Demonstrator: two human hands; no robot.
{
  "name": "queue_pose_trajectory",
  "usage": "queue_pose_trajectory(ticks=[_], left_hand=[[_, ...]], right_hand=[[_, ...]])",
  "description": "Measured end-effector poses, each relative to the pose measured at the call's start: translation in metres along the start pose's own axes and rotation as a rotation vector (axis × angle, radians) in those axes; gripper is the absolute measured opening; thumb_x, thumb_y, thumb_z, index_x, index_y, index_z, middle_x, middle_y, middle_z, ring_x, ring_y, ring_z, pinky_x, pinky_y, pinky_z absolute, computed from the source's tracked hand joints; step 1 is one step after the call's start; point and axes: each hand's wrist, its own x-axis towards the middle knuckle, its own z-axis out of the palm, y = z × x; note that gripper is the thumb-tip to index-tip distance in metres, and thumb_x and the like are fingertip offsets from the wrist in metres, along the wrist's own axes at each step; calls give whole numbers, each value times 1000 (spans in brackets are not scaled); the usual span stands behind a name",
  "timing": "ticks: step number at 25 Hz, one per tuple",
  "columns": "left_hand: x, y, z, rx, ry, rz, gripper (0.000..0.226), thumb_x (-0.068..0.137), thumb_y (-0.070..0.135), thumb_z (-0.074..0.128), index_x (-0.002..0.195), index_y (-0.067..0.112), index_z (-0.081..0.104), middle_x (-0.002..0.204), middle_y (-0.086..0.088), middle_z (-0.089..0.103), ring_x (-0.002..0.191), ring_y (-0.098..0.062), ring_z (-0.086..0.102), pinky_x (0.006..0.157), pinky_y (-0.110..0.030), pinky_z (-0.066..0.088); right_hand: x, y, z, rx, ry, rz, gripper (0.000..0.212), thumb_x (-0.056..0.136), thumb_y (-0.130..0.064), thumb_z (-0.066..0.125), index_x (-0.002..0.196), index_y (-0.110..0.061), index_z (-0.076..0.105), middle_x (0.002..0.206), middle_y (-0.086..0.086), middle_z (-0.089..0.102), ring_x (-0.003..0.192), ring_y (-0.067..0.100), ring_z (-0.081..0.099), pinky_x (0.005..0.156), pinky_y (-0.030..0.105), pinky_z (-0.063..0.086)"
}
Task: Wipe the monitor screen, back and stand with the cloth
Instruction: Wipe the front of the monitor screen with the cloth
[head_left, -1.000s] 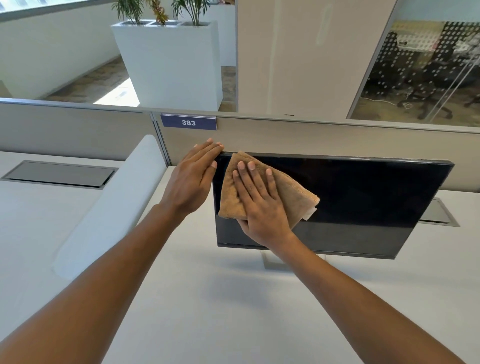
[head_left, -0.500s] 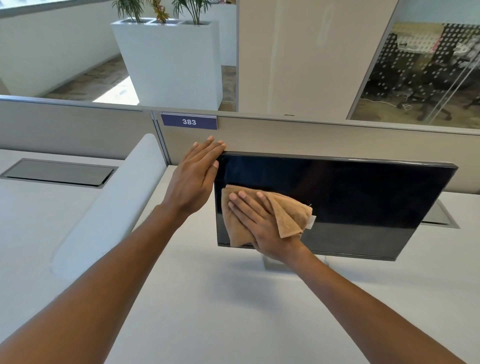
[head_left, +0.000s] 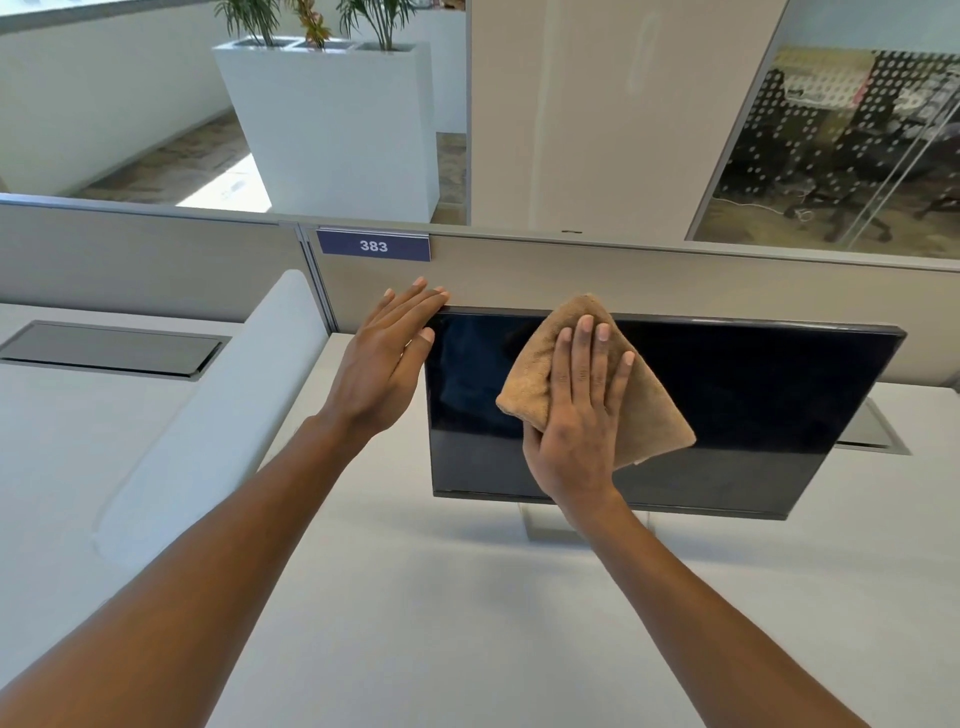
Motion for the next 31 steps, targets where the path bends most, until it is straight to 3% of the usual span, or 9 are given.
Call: queue_pose_trajectory(ticks=[4, 8, 15, 19, 24, 28, 31], left_hand=[[1, 0, -3, -84, -8, 0, 48, 108, 18, 34, 151, 14, 55, 157, 4, 49, 156, -7, 28, 131, -43, 13], [3, -2, -3, -123, -7, -9, 51, 109, 23, 25, 148, 13, 58, 155, -1, 55, 157, -8, 27, 131, -47, 6], [3, -2, -3, -125, 12, -34, 52, 112, 26, 22, 146, 13, 59, 154, 6, 53, 156, -5, 26, 132, -42, 5], [2, -1, 0, -37, 23, -26, 51, 112, 27, 23, 151, 17, 55, 153, 19, 38, 153, 9, 17, 131, -33, 0], [-1, 3, 3, 89, 30, 8, 52, 113, 30, 23, 155, 14, 49, 161, 3, 43, 155, 0, 15, 132, -34, 0], [-4, 6, 6, 144, 24, 9, 53, 113, 31, 24, 160, 13, 41, 167, -1, 36, 158, -1, 10, 132, -34, 1], [-3, 6, 6, 159, 18, 13, 54, 113, 32, 23, 160, 12, 39, 167, -2, 36, 160, -8, 15, 132, -36, 3]], right_hand=[[10, -25, 5, 3, -73, -177, 78, 102, -41, 55, 164, -5, 22, 173, 12, 13, 162, 30, 7, 129, 60, 5], [21, -56, 10, -19, -133, -302, 74, 108, -51, 34, 166, -10, 14, 174, 9, 11, 162, 28, 9, 130, 55, 1], [10, -50, 24, -94, -219, -508, 74, 109, -46, 39, 167, -10, 10, 175, 9, 4, 163, 27, 2, 131, 52, -2], [-22, -34, 36, -93, -366, -666, 77, 108, -43, 39, 167, -11, -1, 176, 7, -6, 162, 26, -8, 131, 48, -4], [-79, -9, 53, -185, -436, -845, 76, 107, -32, 42, 167, -11, 0, 176, 5, -5, 162, 24, -6, 131, 45, -7], [-99, 8, 52, -313, -374, -874, 77, 104, -24, 46, 167, -13, 4, 176, 3, -5, 162, 24, -3, 130, 45, -10], [-83, 26, 34, -293, -254, -699, 81, 99, -19, 53, 167, -10, 10, 176, 5, 1, 162, 27, 4, 131, 49, -5]])
